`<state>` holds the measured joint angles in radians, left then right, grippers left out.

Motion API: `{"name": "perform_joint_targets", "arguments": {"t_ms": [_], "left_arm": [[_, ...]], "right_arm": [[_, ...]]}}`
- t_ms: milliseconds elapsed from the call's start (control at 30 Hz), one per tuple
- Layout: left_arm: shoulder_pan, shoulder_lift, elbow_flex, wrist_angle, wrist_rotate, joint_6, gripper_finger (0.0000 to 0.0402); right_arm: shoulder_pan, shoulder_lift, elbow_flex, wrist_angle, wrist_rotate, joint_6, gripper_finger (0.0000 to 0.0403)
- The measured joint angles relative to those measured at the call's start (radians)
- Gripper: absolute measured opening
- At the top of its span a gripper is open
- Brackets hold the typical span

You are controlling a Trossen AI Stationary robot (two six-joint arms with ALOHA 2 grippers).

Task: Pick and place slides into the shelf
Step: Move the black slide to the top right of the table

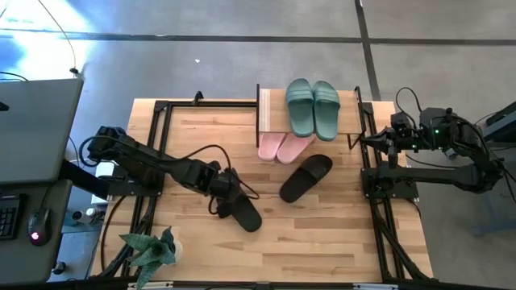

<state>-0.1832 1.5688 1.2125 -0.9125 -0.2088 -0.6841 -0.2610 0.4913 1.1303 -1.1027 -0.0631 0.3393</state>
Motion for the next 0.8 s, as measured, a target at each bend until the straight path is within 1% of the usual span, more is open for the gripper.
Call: {"name": "perform_joint_targets", "arguments": {"t_ms": [167, 367, 600, 800], "left_arm": [[0.0, 0.017, 0.0, 0.009, 0.004, -0.013, 0.0156], [0.0, 0.037, 0.002, 0.083, 0.069, 0.011, 0.0156], [0.0, 0.053, 0.0, 0.073, 0.073, 0.025, 0.0156], [0.0, 0.089, 0.001, 0.111, 0.086, 0.068, 0.0156]], "right_arm": [[0.0, 0.0, 0.0, 0.0, 0.0, 0.0, 0.0002], [0.0, 0.0, 0.0, 0.0, 0.0, 0.0, 0.0002], [0.0, 0.0, 0.0, 0.0, 0.0, 0.0, 0.0002], [0.0, 0.0, 0.0, 0.0, 0.0, 0.0, 0.0002]]}}
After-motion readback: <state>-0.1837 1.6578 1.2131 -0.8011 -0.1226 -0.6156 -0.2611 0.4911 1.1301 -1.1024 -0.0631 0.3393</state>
